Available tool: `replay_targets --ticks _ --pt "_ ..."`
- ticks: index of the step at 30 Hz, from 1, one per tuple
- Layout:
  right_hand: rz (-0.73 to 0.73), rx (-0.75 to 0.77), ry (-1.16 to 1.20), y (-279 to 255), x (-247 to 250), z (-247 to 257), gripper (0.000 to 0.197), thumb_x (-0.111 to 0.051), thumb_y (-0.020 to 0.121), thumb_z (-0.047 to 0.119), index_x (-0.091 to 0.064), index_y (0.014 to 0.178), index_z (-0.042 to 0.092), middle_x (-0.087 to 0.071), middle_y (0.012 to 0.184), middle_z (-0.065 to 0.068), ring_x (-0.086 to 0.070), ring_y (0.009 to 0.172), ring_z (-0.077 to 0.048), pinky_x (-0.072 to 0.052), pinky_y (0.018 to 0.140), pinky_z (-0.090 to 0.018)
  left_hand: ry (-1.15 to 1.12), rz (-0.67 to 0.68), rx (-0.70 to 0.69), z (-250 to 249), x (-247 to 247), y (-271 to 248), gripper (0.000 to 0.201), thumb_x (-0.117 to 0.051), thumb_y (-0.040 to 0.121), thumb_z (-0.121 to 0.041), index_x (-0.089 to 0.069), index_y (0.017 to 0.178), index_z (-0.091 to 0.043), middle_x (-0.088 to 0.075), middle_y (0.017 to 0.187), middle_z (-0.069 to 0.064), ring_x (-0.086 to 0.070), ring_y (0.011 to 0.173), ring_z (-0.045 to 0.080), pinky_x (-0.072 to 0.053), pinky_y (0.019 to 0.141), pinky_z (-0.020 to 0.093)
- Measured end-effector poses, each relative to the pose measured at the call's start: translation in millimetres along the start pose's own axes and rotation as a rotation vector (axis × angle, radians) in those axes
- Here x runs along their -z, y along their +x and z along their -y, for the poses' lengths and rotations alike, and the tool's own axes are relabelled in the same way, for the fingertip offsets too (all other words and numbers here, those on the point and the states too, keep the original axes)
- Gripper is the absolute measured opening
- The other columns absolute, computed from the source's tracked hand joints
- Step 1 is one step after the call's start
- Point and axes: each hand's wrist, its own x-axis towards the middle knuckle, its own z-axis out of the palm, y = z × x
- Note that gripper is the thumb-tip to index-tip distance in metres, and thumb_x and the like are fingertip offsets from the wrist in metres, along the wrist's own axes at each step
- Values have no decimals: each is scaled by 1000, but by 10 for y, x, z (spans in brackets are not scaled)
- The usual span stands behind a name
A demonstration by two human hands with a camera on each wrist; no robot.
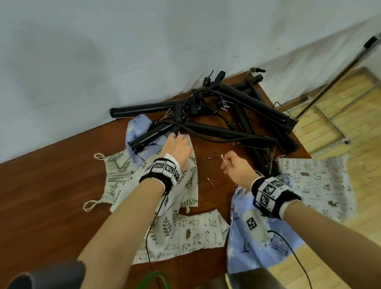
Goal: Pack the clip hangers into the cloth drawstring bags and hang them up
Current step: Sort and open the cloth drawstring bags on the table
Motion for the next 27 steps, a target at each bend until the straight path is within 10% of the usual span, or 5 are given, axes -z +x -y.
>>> replay_targets --ticks 10,18,21,24,27 --pt "145 292 370 -297 206 735 20 -36 104 14 -43 86 19 -50 82 0 -45 75 -13 -39 74 -29 -308 -208 -260 -12 600 -717 18 -46 99 -19 -43 116 -22 -59 73 6 -55 63 25 -41 53 38" --pt "271 248 114 -630 565 829 18 -40 103 28 -48 89 19 -50 82 -3 -46 74 -16 -39 71 -34 -206 -374 -201 219 1159 -1287 23 -33 102 -38 -48 109 -20 -55 65 -3 -50 100 23 -34 68 30" --pt "192 337 -181 -840 840 856 13 -38 103 27 -46 96 20 -56 75 -5 -50 65 -20 -41 63 -32 -190 -350 -203 362 1236 -1443 35 -28 102 -41 -54 97 -18 -63 68 1 -56 83 23 -25 73 21" --pt "114 418 -654 -1045 1057 960 19 -43 99 26 -42 110 11 -56 71 -5 -47 54 -22 -36 52 -34 -40 -364 -373 334 1222 -1616 50 -27 100 -48 -60 75 -20 -60 61 -3 -51 59 20 -35 93 30" --pt "-3 513 -987 -1244 1126 1103 27 -44 95 22 -40 121 12 -62 101 -7 -42 54 -18 -25 43 -27 225 -356 -623 59 1049 -1779 46 -40 88 -56 -72 85 -22 -68 78 -1 -60 88 25 -19 111 44"
